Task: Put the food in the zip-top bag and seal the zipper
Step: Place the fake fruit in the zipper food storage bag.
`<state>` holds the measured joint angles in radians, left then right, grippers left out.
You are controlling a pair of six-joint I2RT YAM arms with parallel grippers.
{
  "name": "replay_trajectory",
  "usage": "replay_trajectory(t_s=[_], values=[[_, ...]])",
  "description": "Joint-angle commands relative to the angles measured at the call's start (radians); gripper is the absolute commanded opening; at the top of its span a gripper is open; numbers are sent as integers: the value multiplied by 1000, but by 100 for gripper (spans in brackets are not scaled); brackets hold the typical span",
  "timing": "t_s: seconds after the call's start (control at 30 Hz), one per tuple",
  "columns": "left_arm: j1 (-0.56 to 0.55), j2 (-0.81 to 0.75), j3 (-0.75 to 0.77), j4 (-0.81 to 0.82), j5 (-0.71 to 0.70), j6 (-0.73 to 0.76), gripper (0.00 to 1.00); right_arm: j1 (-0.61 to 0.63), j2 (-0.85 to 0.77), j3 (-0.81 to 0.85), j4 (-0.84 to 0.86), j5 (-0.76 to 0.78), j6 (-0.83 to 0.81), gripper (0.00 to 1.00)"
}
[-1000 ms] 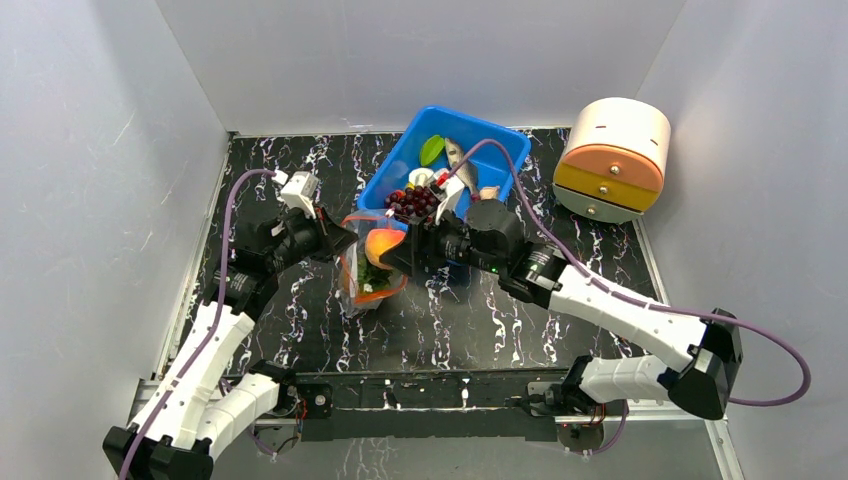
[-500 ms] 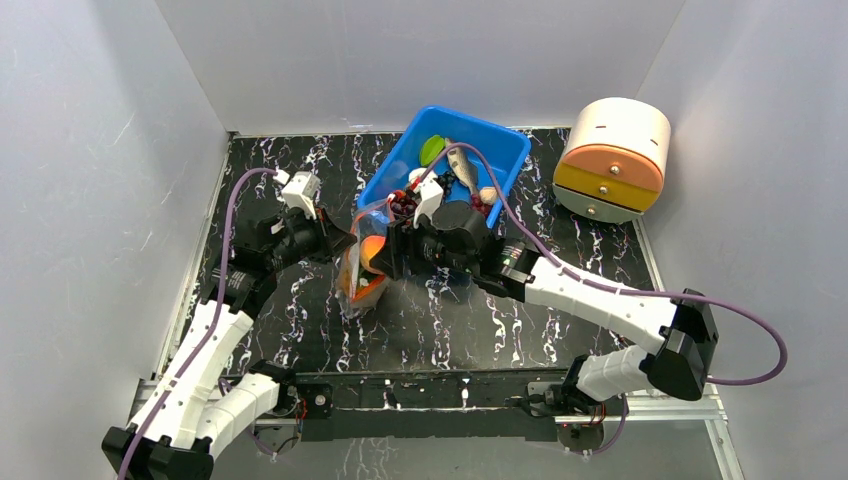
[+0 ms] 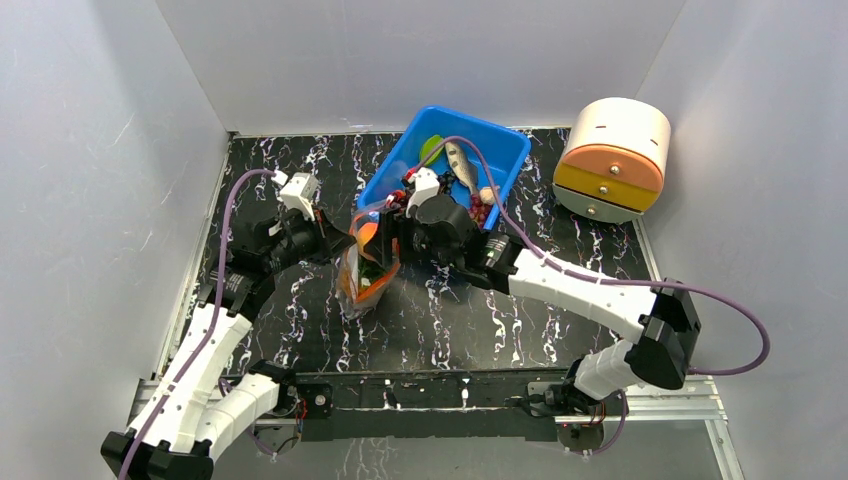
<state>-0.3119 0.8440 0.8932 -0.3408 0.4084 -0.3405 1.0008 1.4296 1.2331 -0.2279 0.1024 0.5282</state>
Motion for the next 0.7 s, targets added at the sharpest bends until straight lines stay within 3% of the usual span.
replay_trajectory(t_s=[0.0, 0.23, 0.33, 0.5, 0.67], values=[[-1, -14, 30, 22, 38, -8, 0, 8, 31, 65, 44, 15, 90, 60], [-1, -17, 39, -1, -14, 0, 0, 12, -4, -3, 45, -115, 117, 68], [-1, -26, 44, -14, -21, 4, 0, 14, -51, -45, 87, -240, 74, 78], [-2, -32, 44, -10, -7, -4, 0, 18, -90, -11, -84, -95, 5, 87], [-1, -39, 25, -2, -2, -12, 0, 19, -142, -7, -102, 1, 10, 85]])
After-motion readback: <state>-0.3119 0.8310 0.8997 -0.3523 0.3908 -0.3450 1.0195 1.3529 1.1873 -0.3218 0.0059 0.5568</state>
